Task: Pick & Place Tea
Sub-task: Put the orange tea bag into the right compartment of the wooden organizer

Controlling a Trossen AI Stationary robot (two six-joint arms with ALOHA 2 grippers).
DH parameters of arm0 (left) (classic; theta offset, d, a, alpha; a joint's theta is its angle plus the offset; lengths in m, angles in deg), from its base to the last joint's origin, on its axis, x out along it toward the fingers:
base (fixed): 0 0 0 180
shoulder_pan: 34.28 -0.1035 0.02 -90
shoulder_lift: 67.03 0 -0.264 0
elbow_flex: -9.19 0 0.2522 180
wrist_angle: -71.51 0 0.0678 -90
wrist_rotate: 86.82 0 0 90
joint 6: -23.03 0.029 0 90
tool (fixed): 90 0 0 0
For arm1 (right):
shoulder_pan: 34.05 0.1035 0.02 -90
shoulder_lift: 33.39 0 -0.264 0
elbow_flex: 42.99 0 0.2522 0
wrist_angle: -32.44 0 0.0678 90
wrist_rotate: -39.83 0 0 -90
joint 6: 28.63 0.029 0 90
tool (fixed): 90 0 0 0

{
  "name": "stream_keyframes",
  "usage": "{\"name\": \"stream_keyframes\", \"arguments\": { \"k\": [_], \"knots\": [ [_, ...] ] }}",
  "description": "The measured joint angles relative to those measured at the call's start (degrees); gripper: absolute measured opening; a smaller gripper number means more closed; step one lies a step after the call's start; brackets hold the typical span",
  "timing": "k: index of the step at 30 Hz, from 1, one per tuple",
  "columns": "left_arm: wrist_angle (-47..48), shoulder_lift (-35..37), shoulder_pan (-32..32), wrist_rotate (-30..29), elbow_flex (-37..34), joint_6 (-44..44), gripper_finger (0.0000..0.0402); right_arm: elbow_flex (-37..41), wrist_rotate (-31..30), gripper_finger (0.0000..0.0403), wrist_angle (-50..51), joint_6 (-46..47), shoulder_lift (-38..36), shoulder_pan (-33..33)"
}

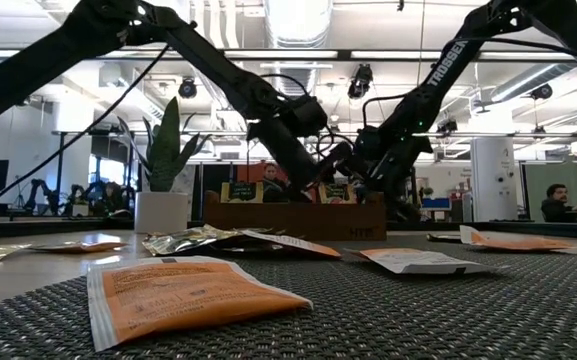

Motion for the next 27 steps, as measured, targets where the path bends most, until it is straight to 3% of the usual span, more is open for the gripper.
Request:
{"name": "stream_keyframes", "arguments": {
  "k": [7,15,22,27],
  "knots": [
    [0.14,0.05,0.07,-0.02,-0.10,0.21,0.0135,-0.04,1.81,0.0043,-0.81,-0.60,0.09,-0.02],
    [9.29,0.31,-1.18,2.09,4.90,8.41,0.0135,-0.15,2.40,0.0043,-1.14,-0.83,0.09,0.02],
    [12.83,0.28,-2.72,-5.82,9.33,14.83,0.0135,-0.15,2.33,0.0043,-0.98,-0.96,0.09,0.02],
    [13.43,-2.77,-4.84,1.88,9.06,10.75,0.0135,-0.13,1.61,0.0043,-0.95,-1.00,-0.01,0.02]
  ]
}}
